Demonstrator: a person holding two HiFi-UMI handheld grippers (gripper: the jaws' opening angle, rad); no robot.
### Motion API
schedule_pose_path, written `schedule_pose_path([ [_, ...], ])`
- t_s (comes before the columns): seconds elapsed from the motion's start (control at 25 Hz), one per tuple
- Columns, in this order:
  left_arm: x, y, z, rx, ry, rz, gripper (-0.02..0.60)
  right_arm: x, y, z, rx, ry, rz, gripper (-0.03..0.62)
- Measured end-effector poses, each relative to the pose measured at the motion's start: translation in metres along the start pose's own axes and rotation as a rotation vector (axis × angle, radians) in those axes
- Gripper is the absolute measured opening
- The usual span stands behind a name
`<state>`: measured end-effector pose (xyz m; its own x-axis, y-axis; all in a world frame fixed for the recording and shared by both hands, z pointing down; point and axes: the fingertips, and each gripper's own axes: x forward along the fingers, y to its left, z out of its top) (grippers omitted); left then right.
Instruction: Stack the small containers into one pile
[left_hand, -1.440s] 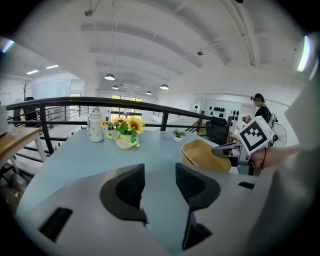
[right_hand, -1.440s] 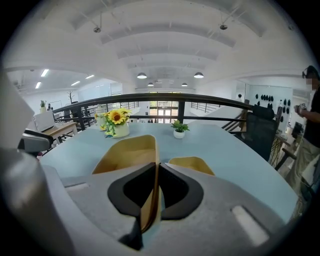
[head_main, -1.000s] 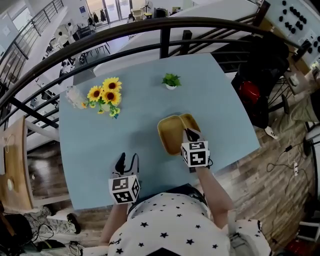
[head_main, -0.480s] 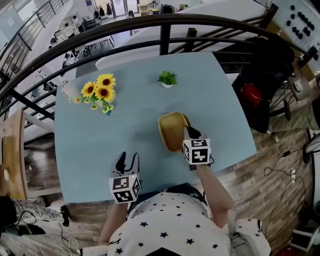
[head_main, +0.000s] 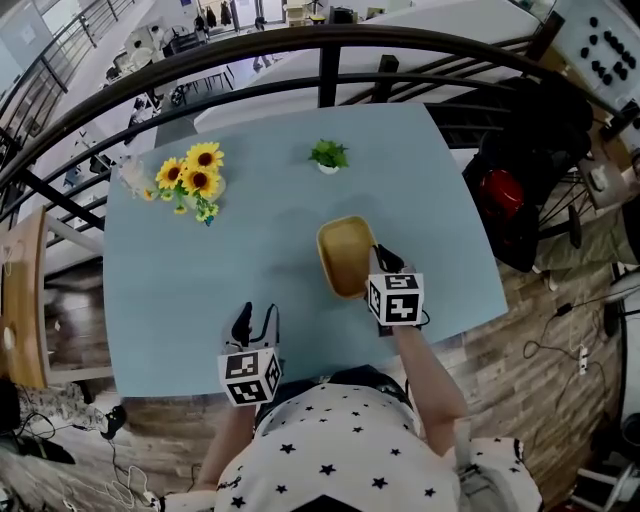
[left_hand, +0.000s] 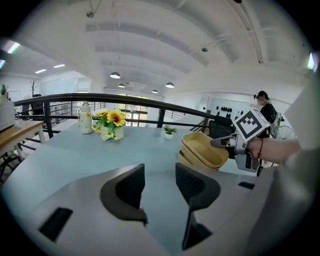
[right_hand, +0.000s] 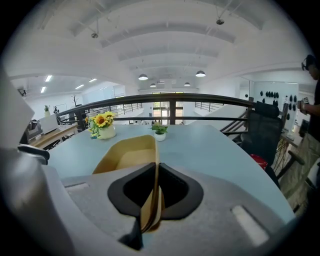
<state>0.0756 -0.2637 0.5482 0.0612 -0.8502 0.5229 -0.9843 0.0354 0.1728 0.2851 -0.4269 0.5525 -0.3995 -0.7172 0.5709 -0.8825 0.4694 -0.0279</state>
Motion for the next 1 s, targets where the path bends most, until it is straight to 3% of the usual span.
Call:
schedule_pose_path([
  [1.0, -0.004, -0.018, -0.014, -0.031, 0.015, 0.081, 0.187, 0.027, -0.011, -0.035, -0.047, 0.075, 0.050, 0.025],
])
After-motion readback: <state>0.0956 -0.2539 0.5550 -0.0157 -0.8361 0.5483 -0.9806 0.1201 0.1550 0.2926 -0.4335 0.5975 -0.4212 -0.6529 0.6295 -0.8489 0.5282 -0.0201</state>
